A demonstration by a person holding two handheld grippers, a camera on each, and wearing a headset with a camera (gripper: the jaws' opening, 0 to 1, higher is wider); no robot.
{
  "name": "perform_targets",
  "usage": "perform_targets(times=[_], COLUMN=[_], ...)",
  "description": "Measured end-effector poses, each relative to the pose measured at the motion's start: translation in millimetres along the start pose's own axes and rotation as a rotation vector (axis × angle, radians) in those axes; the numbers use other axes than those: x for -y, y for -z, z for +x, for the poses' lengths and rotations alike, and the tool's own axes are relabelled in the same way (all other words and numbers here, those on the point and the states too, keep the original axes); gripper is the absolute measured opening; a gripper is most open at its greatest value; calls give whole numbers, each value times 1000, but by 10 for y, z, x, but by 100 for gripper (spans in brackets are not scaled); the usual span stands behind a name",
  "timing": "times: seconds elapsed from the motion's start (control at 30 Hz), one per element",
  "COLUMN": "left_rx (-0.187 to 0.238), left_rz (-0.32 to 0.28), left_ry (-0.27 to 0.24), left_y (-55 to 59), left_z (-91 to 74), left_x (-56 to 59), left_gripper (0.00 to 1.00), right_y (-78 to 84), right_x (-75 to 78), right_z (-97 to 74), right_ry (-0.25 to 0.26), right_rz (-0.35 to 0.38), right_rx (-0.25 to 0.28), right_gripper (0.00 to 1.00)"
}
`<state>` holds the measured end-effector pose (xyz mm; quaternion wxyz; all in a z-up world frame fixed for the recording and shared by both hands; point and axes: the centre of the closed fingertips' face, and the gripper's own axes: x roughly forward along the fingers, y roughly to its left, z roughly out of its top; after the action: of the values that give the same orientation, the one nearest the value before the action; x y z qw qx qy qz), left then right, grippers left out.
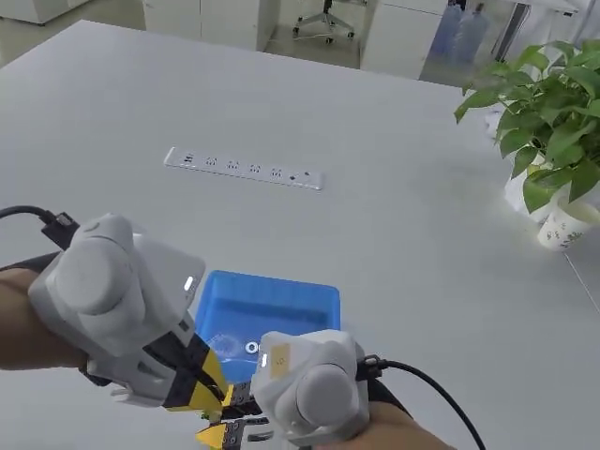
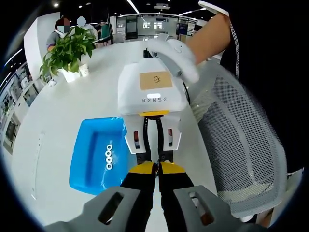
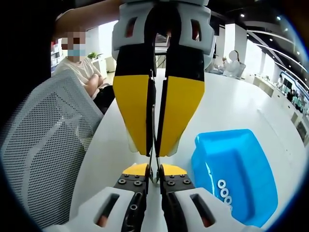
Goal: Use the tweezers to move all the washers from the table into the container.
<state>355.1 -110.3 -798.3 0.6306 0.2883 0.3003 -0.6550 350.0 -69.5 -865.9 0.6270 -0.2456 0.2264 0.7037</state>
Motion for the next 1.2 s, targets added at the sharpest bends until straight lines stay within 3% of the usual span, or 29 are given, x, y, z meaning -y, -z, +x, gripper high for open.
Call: perform_targets(times=[0.5,1.2], left_rx=[0,11], left_rz=[4,-1], left_ry=[2,-1], left_y=[-21,-83], left_z=[8,-36], left_x=[-12,-5], left_gripper=[5,5], right_y=[5,-45], right_x=[7,-8], right_z=[-7,-76], right_ry=[4,2], right_rz=[41,28], right_rx=[10,14], right_gripper=[8,8])
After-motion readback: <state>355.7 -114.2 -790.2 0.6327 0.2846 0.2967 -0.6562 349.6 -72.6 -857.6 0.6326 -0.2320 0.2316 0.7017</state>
